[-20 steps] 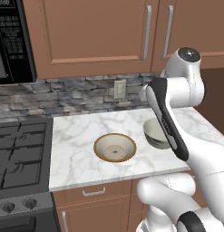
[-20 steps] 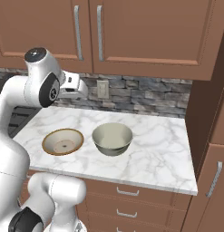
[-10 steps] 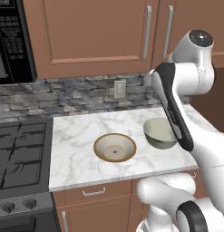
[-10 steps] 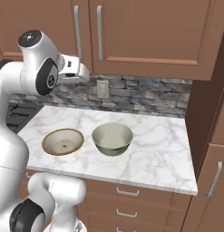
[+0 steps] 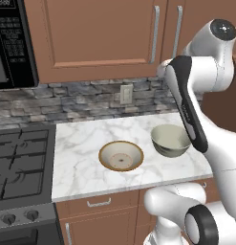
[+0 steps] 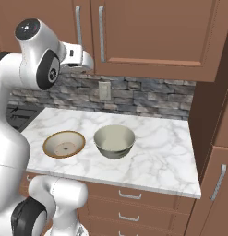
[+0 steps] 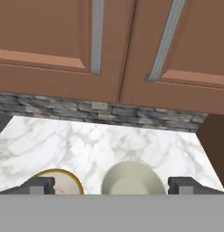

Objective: Open the cabinet. Pick the bowls from the counter and place them in the cabinet. Then close the cabinet.

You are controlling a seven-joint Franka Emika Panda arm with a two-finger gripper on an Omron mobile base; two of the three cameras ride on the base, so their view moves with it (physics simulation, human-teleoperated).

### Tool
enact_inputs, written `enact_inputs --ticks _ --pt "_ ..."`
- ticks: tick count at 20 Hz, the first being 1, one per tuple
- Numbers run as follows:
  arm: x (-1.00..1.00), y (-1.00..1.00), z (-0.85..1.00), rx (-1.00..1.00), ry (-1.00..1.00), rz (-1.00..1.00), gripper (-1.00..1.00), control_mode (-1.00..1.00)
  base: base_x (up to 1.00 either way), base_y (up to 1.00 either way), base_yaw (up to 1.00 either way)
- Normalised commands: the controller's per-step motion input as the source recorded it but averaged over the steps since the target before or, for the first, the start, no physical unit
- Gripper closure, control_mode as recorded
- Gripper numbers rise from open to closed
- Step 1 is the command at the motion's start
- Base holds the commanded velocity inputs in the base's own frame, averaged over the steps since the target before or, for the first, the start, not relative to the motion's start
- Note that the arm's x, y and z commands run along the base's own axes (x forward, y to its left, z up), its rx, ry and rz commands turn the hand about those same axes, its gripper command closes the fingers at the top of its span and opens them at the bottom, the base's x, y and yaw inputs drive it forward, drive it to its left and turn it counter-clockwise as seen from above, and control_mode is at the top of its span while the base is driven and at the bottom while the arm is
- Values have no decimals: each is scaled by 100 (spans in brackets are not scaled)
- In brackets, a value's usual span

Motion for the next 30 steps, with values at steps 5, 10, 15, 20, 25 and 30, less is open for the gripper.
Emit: enact_inputs --ticks 5,10,15,20,25,30 --pt "23 -11 13 0 -8 0 -100 -100 0 0 0" --pt "39 -19 7 0 -8 0 -100 -100 0 0 0" --pt "35 -28 3 0 -1 0 -100 -100 0 0 0" --pt "46 -24 5 0 0 0 -100 -100 0 0 0" --pt "47 -14 3 0 1 0 -100 -100 0 0 0" --pt "34 0 1 0 0 0 -100 -100 0 0 0"
